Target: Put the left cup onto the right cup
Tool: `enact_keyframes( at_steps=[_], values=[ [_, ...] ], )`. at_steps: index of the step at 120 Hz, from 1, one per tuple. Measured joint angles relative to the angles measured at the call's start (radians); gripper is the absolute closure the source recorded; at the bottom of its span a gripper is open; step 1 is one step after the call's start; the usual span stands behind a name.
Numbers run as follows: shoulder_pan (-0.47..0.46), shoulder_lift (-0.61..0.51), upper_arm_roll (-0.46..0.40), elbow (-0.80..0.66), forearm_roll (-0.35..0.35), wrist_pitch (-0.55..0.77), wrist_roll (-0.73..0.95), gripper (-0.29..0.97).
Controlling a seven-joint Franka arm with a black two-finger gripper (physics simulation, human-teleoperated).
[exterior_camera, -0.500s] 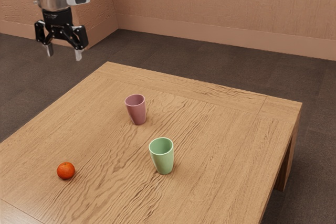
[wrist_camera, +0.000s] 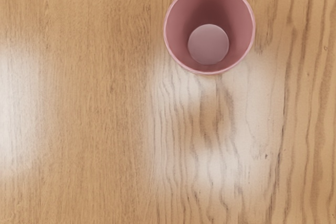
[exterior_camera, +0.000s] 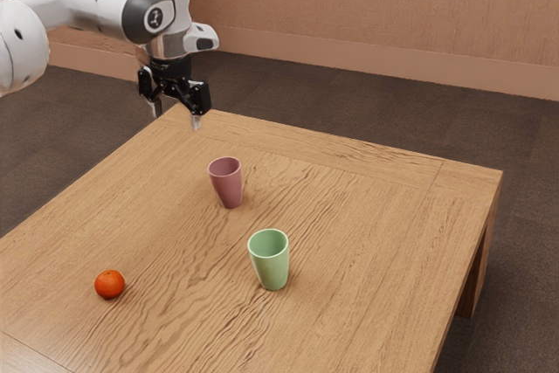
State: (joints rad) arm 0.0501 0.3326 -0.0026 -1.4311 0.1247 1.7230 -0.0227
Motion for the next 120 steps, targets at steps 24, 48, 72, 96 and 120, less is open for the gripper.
enact_keyframes(
  at_steps=[24,48,72,96,120],
  values=[
    [-0.001,0.097,-0.004,0.001,-0.006,0.111,0.02,0.0],
    [-0.003,0.161,-0.023,0.0,-0.007,0.199,0.033,0.0],
    [-0.003,0.208,-0.043,0.001,-0.005,0.271,0.041,0.0],
    [-0.006,0.265,-0.059,0.047,-0.004,0.318,0.046,0.0],
    [-0.004,0.321,-0.067,0.068,-0.003,0.352,0.052,0.0]
  ],
)
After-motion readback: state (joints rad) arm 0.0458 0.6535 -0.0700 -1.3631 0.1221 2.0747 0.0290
